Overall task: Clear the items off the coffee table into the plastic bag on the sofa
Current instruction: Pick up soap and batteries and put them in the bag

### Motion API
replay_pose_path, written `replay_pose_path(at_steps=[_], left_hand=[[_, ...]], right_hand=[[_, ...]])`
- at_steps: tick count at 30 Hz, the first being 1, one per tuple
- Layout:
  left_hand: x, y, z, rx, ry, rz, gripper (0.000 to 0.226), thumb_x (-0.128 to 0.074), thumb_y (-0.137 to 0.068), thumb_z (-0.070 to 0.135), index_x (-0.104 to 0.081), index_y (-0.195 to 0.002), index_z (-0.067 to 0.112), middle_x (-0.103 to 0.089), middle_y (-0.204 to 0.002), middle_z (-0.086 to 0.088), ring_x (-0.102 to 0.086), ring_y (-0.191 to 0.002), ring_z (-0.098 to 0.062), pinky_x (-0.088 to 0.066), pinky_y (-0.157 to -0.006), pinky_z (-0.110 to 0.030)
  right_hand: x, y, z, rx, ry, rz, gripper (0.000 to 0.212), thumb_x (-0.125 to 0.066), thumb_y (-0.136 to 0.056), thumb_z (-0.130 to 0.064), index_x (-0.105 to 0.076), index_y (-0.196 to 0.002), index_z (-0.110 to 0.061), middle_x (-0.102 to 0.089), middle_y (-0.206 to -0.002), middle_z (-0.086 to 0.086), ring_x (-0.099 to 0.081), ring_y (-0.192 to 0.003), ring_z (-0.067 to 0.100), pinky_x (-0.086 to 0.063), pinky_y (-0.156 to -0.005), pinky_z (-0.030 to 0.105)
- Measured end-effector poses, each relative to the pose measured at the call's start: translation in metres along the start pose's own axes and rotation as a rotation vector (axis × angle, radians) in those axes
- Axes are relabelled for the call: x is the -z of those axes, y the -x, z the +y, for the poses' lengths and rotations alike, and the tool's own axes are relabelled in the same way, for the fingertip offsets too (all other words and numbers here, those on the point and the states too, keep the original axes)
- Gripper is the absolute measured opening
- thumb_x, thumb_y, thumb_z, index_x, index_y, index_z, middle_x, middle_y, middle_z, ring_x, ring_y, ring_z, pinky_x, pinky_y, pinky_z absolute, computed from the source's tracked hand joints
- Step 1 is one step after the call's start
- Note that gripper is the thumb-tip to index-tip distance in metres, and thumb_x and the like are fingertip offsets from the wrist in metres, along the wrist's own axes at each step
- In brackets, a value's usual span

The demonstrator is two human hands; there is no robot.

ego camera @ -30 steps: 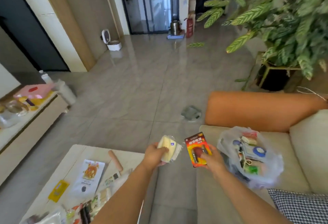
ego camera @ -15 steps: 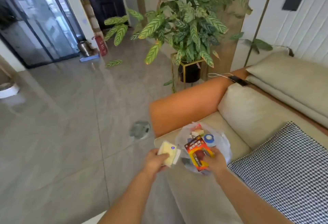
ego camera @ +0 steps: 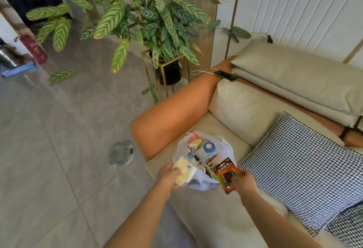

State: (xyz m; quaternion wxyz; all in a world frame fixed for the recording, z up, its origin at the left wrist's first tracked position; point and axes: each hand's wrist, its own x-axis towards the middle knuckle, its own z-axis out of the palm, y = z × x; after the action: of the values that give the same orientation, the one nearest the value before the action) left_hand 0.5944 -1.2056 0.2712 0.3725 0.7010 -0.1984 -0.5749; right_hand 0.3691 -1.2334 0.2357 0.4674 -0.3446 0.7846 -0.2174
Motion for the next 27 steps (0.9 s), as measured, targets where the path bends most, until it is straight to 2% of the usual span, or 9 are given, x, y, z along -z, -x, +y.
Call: replay_pose_path(at_steps=[3,5,10,13,15,18,21,23,27], left_hand=[[-0.010,-0.021,0.006,0.031,-0.027,0.001,0.023,-0.050,-0.087,-0.006,-0.056,-0.104,0.009,-0.060,-0.099,-0.014,-0.058,-0.079,-0.024,-0.050,-0.057,-0.028],[-0.018,-0.037,0.009,0.070,-0.037,0.024,0.026,-0.053,-0.086,-0.006,-0.056,-0.107,0.009,-0.058,-0.102,-0.014,-0.056,-0.083,-0.026,-0.049,-0.053,-0.026],[-0.044,-0.092,0.022,0.096,-0.161,0.067,0.041,-0.065,-0.078,0.007,-0.055,-0.117,0.000,-0.059,-0.102,-0.014,-0.059,-0.085,-0.029,-0.055,-0.067,-0.039],[-0.062,-0.126,0.026,0.134,-0.235,0.106,0.040,-0.058,-0.085,0.007,-0.052,-0.125,0.004,-0.059,-0.114,-0.016,-0.060,-0.090,-0.031,-0.051,-0.051,-0.028],[-0.073,-0.150,0.026,0.151,-0.286,0.123,0.045,-0.057,-0.084,0.010,-0.050,-0.128,0.010,-0.057,-0.123,-0.014,-0.060,-0.103,-0.033,-0.057,-0.065,-0.035],[-0.088,-0.185,0.025,0.163,-0.385,0.123,0.050,-0.058,-0.084,0.014,-0.046,-0.133,0.015,-0.055,-0.127,-0.011,-0.056,-0.112,-0.033,-0.053,-0.091,-0.045],[-0.103,-0.209,0.030,0.177,-0.361,0.104,0.050,-0.057,-0.087,0.013,-0.044,-0.135,0.014,-0.055,-0.124,-0.012,-0.057,-0.110,-0.032,-0.054,-0.090,-0.043],[-0.111,-0.216,0.034,0.210,-0.352,0.074,0.052,-0.054,-0.089,0.012,-0.039,-0.138,0.015,-0.053,-0.127,-0.012,-0.057,-0.111,-0.031,-0.054,-0.089,-0.040],[-0.117,-0.212,0.024,0.281,-0.439,0.048,0.049,-0.055,-0.090,0.018,-0.040,-0.136,0.016,-0.053,-0.127,-0.009,-0.055,-0.114,-0.029,-0.050,-0.092,-0.035]], right_hand=[[-0.011,-0.022,-0.006,-0.018,0.039,-0.009,0.037,-0.051,-0.083,0.000,-0.050,-0.120,-0.003,-0.060,-0.100,0.016,-0.059,-0.088,0.030,-0.047,-0.068,0.030],[-0.017,-0.035,-0.012,-0.031,0.063,-0.034,0.036,-0.052,-0.084,-0.002,-0.050,-0.121,-0.005,-0.060,-0.103,0.016,-0.059,-0.089,0.028,-0.048,-0.063,0.029],[-0.039,-0.086,-0.023,-0.159,0.012,-0.130,0.021,-0.058,-0.085,-0.006,-0.054,-0.105,0.000,-0.061,-0.093,0.016,-0.060,-0.084,0.030,-0.054,-0.078,0.040],[-0.055,-0.115,-0.029,-0.228,0.011,-0.156,0.007,-0.056,-0.085,-0.002,-0.052,-0.091,-0.003,-0.055,-0.084,0.013,-0.056,-0.083,0.030,-0.054,-0.084,0.046],[-0.066,-0.133,-0.032,-0.262,0.021,-0.174,0.006,-0.057,-0.086,-0.003,-0.054,-0.091,-0.003,-0.054,-0.077,0.010,-0.056,-0.082,0.029,-0.053,-0.086,0.046],[-0.081,-0.162,-0.035,-0.269,0.042,-0.191,0.017,-0.061,-0.086,-0.007,-0.056,-0.102,-0.003,-0.053,-0.077,0.005,-0.055,-0.074,0.022,-0.049,-0.072,0.032],[-0.093,-0.184,-0.038,-0.230,0.013,-0.166,0.027,-0.066,-0.086,-0.020,-0.056,-0.105,-0.003,-0.051,-0.075,0.001,-0.050,-0.071,0.016,-0.045,-0.075,0.029],[-0.096,-0.194,-0.035,-0.229,0.019,-0.180,0.037,-0.065,-0.086,-0.024,-0.054,-0.114,-0.002,-0.055,-0.086,0.005,-0.051,-0.082,0.021,-0.042,-0.079,0.030],[-0.090,-0.201,-0.029,-0.268,0.110,-0.249,0.034,-0.060,-0.089,-0.020,-0.053,-0.117,-0.001,-0.059,-0.106,0.014,-0.049,-0.091,0.024,-0.042,-0.090,0.035]])
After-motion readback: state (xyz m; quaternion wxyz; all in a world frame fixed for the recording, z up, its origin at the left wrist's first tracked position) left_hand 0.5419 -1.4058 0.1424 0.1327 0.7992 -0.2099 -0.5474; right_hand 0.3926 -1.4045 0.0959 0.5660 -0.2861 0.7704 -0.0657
